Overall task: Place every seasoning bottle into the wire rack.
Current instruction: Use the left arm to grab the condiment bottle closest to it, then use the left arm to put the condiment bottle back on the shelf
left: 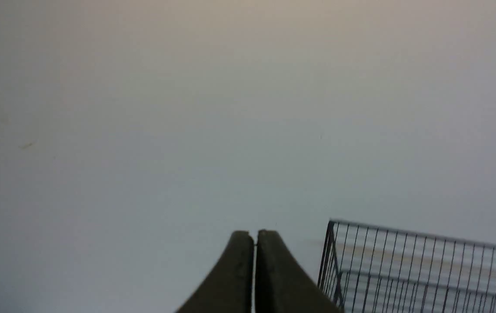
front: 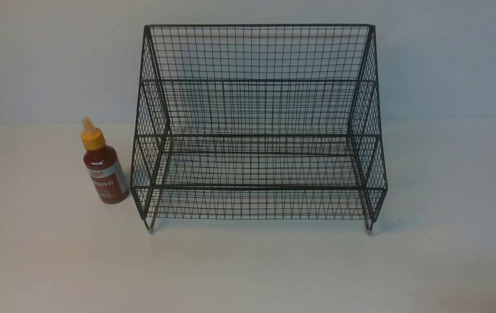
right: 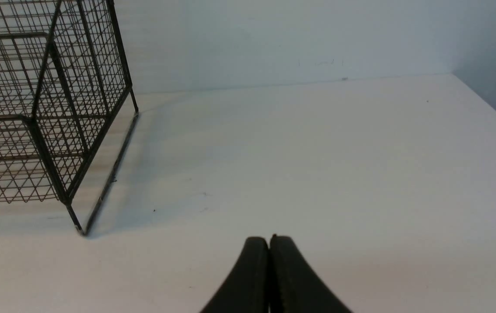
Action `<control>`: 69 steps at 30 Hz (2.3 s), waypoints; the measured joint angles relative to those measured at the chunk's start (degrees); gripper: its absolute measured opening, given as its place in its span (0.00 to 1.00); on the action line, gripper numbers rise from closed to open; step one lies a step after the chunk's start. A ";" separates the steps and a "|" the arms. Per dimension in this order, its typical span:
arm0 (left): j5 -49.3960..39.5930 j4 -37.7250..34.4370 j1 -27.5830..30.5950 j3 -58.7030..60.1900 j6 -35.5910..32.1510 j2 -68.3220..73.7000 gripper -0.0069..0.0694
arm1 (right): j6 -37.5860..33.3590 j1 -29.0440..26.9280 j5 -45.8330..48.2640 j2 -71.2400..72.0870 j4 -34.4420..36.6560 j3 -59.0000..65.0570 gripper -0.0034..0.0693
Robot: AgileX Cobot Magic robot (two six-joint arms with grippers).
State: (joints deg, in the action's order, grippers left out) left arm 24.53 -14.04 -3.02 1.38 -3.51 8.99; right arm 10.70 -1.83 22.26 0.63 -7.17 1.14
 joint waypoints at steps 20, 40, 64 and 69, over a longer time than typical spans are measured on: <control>15.09 12.02 0.00 -23.74 10.20 59.93 0.42 | 0.00 0.00 0.00 0.00 0.00 0.00 0.03; 16.04 12.54 0.00 -39.74 10.51 84.83 0.67 | 0.00 0.00 0.00 0.00 0.00 0.00 0.03; 8.79 14.04 0.00 -42.01 3.51 82.19 0.47 | 0.00 0.00 0.00 0.00 0.00 0.00 0.03; 0.71 14.04 0.00 -42.01 1.40 71.30 0.47 | 0.00 0.00 0.00 0.00 0.00 0.00 0.03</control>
State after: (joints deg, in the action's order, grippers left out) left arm 25.24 0.00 -3.02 -40.63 -2.11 80.29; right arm 10.70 -1.83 22.26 0.63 -7.17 1.14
